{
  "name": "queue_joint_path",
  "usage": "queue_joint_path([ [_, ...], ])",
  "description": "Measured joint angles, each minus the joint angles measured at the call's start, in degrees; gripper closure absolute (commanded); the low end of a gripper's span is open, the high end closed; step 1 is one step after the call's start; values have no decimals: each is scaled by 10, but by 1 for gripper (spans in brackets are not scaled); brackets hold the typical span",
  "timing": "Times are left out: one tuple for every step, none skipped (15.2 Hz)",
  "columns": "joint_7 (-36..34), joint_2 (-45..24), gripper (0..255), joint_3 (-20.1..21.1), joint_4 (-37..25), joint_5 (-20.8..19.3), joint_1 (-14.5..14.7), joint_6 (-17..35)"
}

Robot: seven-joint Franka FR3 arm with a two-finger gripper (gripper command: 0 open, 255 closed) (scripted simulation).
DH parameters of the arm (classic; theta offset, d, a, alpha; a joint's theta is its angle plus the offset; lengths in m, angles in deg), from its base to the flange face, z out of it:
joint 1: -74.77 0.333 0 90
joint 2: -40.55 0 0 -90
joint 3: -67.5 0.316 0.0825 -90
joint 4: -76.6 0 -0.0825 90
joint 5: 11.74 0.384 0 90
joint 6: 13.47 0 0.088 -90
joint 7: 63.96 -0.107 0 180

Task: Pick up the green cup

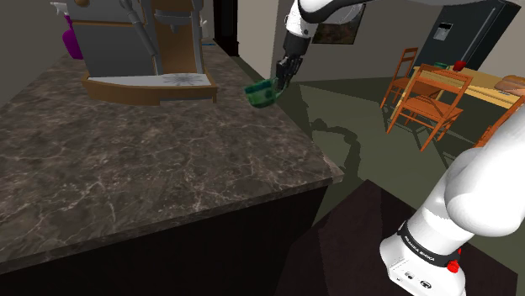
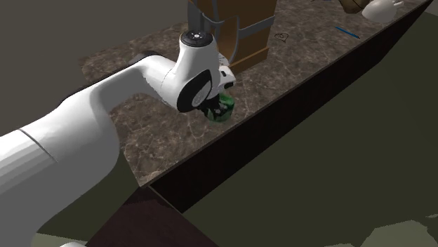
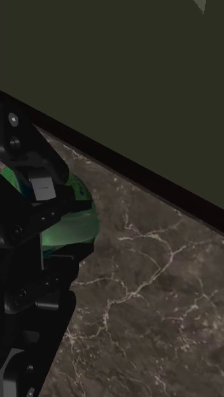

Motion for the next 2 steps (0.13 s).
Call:
queue_joint_path([
  [0, 0, 255, 0, -8, 0, 0, -8],
  [0, 2, 255, 0, -11, 0, 0, -13],
])
